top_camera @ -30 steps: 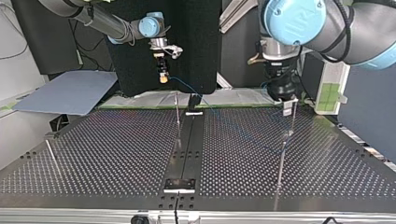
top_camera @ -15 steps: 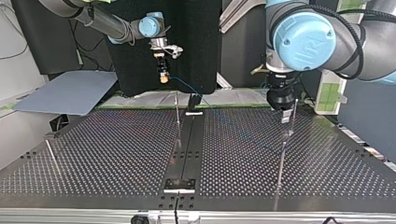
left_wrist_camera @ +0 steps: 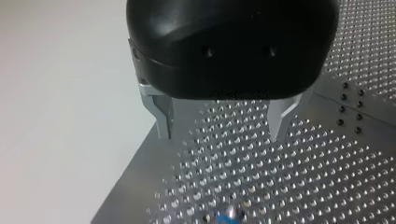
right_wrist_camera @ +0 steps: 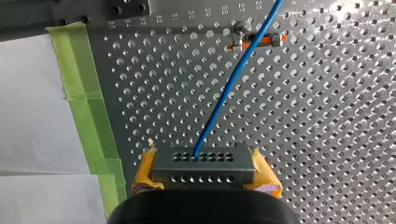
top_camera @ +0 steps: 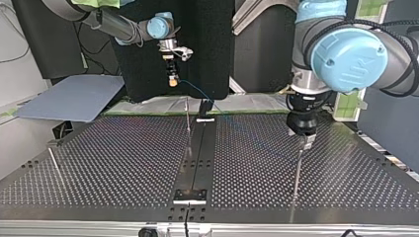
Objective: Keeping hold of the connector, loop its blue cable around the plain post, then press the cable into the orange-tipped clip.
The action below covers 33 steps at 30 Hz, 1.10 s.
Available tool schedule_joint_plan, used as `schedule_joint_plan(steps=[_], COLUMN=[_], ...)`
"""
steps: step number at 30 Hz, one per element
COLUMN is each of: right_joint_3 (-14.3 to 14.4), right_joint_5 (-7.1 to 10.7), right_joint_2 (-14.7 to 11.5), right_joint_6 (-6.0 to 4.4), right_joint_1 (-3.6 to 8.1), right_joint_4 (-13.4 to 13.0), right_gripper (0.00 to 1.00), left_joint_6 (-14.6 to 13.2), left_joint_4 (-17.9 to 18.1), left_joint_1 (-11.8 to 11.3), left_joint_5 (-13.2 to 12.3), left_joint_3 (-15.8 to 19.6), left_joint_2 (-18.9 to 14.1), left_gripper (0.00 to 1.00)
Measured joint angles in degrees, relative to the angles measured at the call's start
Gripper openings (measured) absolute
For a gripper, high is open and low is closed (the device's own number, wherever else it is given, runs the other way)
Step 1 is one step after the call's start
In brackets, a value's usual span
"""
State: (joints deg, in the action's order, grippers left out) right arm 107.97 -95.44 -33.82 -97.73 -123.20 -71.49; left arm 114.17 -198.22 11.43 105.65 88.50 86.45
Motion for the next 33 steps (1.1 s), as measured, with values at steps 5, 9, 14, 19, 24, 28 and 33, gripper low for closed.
schedule_joint_plan(steps=[5,9,14,19,24,28,33], right_joint_3=[0.0,-0.1,-0.3,-0.3,-0.3,-0.3,-0.3], right_joint_5=[-0.01,0.11,0.19,0.24,0.25,0.25,0.24], right_joint_2=[0.0,0.0,0.0,0.0,0.0,0.0,0.0], right_joint_6=[0.15,0.41,0.49,0.51,0.51,0.51,0.51], right_joint_1=[-0.01,-0.17,-0.41,-0.48,-0.49,-0.46,-0.42], right_joint_4=[-0.5,-0.9,-1.0,-0.9,-0.8,-0.8,-0.7], right_gripper=[0.00,0.00,0.00,0.00,0.00,0.00,0.00], left_joint_6=[-1.3,-1.7,-1.0,0.3,0.7,0.5,0.2], left_joint_4=[-1.3,-1.6,-1.4,-0.7,-0.6,-0.5,-0.4], left_joint_1=[-3.2,-5.4,-6.1,-6.1,-6.3,-6.8,-7.6], left_joint_5=[-3.2,-5.5,-8.0,-10.7,-13.4,-15.4,-17.0], left_joint_3=[0.0,0.0,0.0,0.0,0.0,0.0,0.0], left_joint_2=[0.1,0.3,1.7,2.0,2.1,2.4,3.2], left_gripper=[1.00,1.00,1.00,1.00,1.00,1.00,1.00])
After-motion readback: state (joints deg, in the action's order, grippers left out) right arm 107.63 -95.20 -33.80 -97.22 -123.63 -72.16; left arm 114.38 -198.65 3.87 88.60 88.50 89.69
